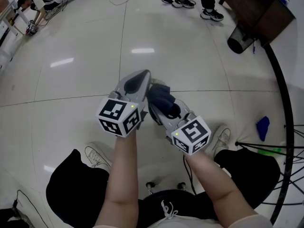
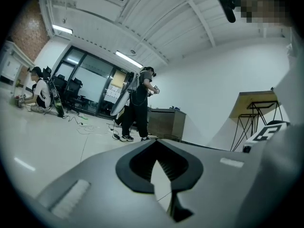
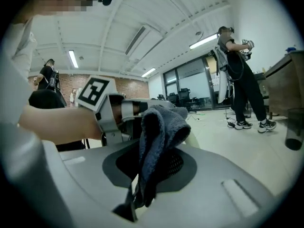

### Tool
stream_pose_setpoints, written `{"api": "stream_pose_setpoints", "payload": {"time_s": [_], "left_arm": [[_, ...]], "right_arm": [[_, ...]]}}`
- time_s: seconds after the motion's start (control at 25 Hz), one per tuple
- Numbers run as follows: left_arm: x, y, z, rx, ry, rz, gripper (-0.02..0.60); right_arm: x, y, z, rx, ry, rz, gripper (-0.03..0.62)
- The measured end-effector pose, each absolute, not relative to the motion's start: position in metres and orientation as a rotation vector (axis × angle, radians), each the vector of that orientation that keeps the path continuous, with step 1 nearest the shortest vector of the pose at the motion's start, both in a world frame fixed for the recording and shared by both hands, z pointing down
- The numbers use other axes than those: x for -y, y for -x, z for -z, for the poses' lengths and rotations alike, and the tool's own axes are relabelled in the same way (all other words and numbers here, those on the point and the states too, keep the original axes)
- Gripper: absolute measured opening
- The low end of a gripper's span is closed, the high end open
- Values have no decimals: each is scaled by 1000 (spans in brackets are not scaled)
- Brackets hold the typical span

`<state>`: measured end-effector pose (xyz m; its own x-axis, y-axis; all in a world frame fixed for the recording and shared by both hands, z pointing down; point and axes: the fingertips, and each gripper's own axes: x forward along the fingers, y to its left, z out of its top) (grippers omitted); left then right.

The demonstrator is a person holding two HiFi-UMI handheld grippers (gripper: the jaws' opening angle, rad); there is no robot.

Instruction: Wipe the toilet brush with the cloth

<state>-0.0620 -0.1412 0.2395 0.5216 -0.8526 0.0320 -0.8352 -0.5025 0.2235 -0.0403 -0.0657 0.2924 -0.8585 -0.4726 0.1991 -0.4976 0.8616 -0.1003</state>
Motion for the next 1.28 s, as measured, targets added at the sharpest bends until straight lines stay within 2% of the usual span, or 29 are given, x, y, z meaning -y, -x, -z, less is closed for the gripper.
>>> {"api": "stream_pose_setpoints", "payload": {"time_s": [0.16, 0.32, 0.88, 1.28], "left_arm": [[139, 59, -239, 1401, -2560, 127, 6], [139, 58, -238, 1375, -2571, 129, 6], [137, 49, -235, 1420, -2597, 127, 6], [132, 55, -238, 1449, -2599, 169, 6]], "right_arm": [[71, 55, -315, 2765, -783, -328, 63], [92, 59, -315, 2761, -899, -598, 63], [121, 6, -349, 2660, -1264, -1237, 63], [121, -14, -417, 2488, -1346, -1474, 64]]}}
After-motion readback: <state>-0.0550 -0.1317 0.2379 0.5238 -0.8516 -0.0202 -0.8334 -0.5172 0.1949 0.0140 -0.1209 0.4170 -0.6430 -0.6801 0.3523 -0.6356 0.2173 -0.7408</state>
